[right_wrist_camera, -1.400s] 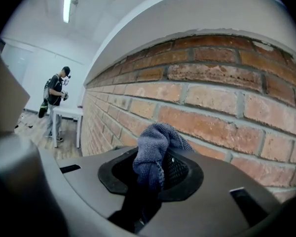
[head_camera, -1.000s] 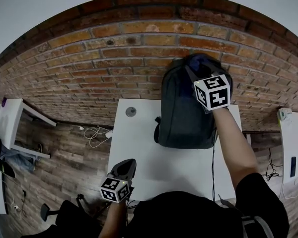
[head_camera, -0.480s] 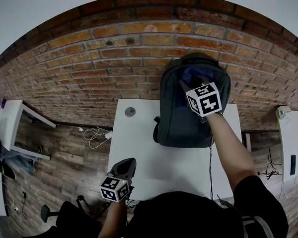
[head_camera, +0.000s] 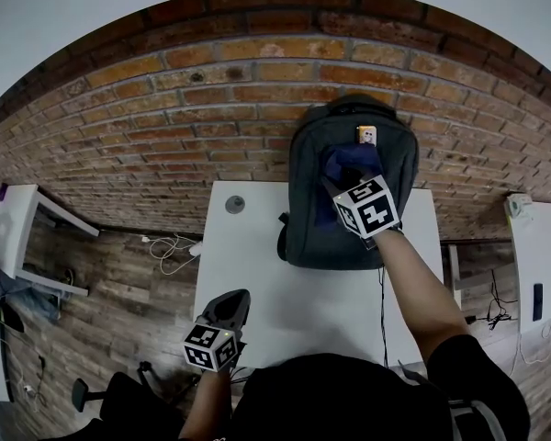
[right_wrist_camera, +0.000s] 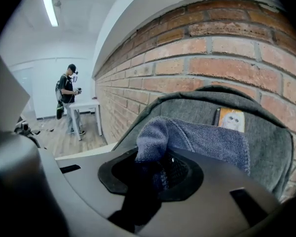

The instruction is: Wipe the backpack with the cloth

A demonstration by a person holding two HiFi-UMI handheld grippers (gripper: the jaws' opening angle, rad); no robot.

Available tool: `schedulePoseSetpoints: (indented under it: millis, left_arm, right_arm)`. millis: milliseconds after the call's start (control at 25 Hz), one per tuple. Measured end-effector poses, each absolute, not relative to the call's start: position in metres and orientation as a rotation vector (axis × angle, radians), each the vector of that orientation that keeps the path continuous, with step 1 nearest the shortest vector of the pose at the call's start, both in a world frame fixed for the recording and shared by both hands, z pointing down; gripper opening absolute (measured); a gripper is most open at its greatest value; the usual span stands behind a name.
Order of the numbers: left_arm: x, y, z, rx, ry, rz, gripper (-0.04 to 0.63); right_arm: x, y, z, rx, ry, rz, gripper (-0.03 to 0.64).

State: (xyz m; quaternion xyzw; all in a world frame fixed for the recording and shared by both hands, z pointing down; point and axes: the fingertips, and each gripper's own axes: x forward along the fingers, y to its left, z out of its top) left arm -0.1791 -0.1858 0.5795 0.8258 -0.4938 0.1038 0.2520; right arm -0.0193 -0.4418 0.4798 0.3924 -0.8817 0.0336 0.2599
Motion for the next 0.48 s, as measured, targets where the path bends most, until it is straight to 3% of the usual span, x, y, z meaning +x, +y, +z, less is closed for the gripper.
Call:
schedulePoseSetpoints:
  millis: [480]
  left_arm:
    - [-0.175, -0.180, 0.576, 2.258, -1.339, 0.286, -0.005]
  right_arm:
    - [-0.021, -0.388, 0.522, 1.008, -2.386, 0.173, 0.101]
